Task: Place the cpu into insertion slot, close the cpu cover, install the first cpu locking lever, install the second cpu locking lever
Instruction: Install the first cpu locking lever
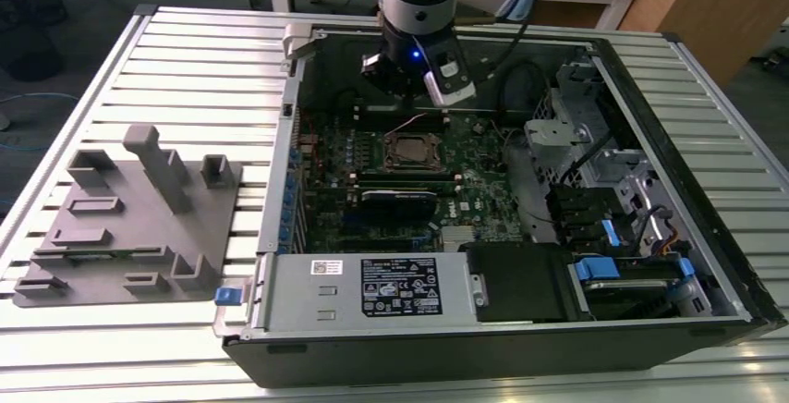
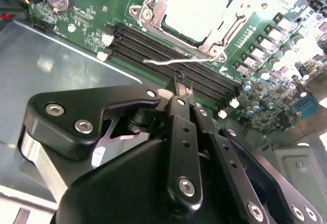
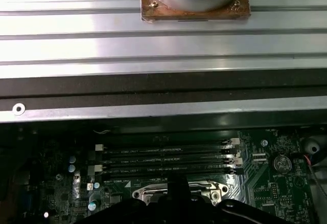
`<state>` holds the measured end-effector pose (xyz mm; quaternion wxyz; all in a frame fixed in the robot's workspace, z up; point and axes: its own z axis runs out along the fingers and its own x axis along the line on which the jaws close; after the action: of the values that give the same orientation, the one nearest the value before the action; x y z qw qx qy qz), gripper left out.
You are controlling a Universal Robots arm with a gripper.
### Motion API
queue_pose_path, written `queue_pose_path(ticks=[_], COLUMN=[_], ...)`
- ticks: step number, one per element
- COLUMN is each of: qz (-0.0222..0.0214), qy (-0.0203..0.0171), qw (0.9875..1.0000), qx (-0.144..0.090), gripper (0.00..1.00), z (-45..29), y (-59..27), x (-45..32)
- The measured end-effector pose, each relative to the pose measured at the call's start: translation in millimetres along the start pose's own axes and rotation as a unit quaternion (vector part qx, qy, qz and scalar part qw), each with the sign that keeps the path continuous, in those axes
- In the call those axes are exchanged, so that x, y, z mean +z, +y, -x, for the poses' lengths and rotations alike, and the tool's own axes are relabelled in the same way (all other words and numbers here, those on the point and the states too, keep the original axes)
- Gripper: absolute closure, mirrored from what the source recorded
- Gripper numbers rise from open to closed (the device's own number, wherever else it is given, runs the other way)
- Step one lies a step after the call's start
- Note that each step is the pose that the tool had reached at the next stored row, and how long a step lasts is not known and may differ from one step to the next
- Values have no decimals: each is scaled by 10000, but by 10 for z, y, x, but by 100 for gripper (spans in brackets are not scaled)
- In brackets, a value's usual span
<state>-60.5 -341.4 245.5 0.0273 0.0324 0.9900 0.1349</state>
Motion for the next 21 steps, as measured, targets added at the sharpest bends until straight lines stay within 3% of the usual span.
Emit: queue_pose_path(ticks=[11, 21], qz=[-1, 2], qy=[1, 1], qw=[10000, 10000], qx=[0, 1], gripper=[90, 90], z=[-10, -5], y=[-55, -51], x=[158, 216])
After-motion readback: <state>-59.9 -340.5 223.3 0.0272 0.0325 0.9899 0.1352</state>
